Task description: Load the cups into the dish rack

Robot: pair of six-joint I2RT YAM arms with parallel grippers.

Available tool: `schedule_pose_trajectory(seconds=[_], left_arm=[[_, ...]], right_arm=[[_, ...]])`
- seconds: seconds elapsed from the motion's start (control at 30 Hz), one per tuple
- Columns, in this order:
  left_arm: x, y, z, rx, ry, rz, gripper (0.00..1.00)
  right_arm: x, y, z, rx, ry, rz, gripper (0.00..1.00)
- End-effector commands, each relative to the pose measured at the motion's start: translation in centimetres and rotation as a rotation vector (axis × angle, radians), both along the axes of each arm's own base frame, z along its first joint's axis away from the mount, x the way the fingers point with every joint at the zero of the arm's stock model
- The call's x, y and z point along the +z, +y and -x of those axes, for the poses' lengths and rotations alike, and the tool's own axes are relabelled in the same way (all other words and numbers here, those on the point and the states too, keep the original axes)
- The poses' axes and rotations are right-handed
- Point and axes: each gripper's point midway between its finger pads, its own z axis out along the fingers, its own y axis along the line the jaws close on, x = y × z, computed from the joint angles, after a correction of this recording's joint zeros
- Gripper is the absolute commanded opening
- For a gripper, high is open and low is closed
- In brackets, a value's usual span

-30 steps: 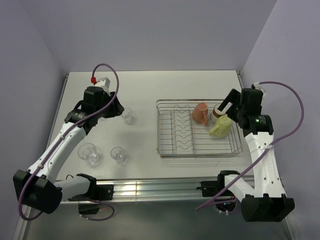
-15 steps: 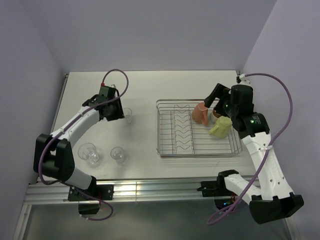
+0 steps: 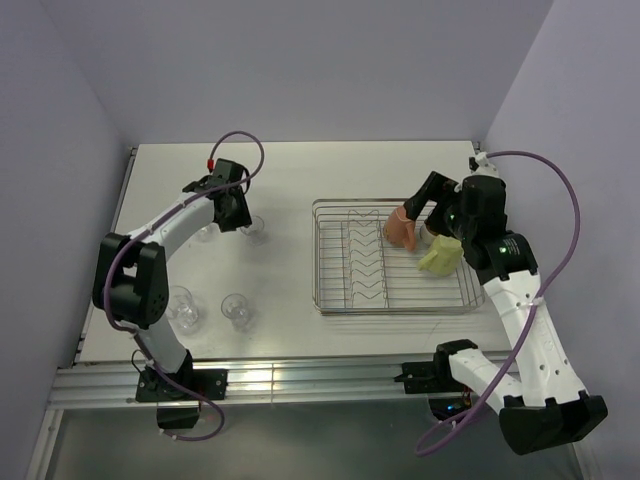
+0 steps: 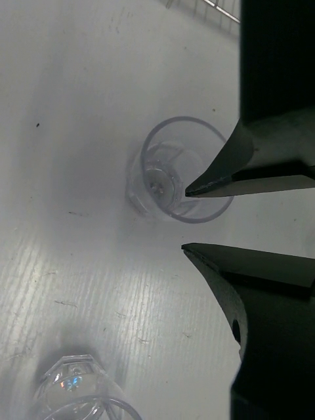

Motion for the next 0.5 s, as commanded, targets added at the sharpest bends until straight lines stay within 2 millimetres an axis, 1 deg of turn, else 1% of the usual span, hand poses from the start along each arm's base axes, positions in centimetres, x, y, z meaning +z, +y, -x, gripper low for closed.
schedule_pose_trajectory(seconds=[0.0, 0.17, 0.2, 0.27, 0.4, 0.43, 0.47], left_arm=[[0.4, 0.6, -0.8, 0.045, -0.013, -0.023, 0.4], [-0.9, 0.6, -0.9, 0.048, 0.015, -0.035, 0.37], [-1.0, 0.5, -0.9, 0.047, 0.017, -0.034, 0.34], [-1.5, 0.5, -0.9, 0.047, 0.028, -0.034, 0.32], [-2.0, 0.4, -0.7, 0.043, 0.039, -0.031, 0.22], [-2.0, 0.4, -0.7, 0.042, 0.036, -0.029, 0.15], [-1.9, 0.3, -0.6, 0.039, 0.037, -0.023, 0.1]], right_arm=[[1.6, 0.4, 0.0, 0.03, -0.077, -0.004, 0.98], [1.2, 0.5, 0.1, 0.034, -0.071, -0.001, 0.98], [1.0, 0.5, 0.1, 0.034, -0.066, -0.001, 0.98], [0.9, 0.5, 0.0, 0.038, -0.064, -0.003, 0.98], [0.8, 0.6, 0.0, 0.04, -0.064, -0.005, 0.98], [0.8, 0.7, 0.0, 0.041, -0.065, -0.007, 0.98], [0.9, 0.6, 0.0, 0.041, -0.067, -0.008, 0.98]])
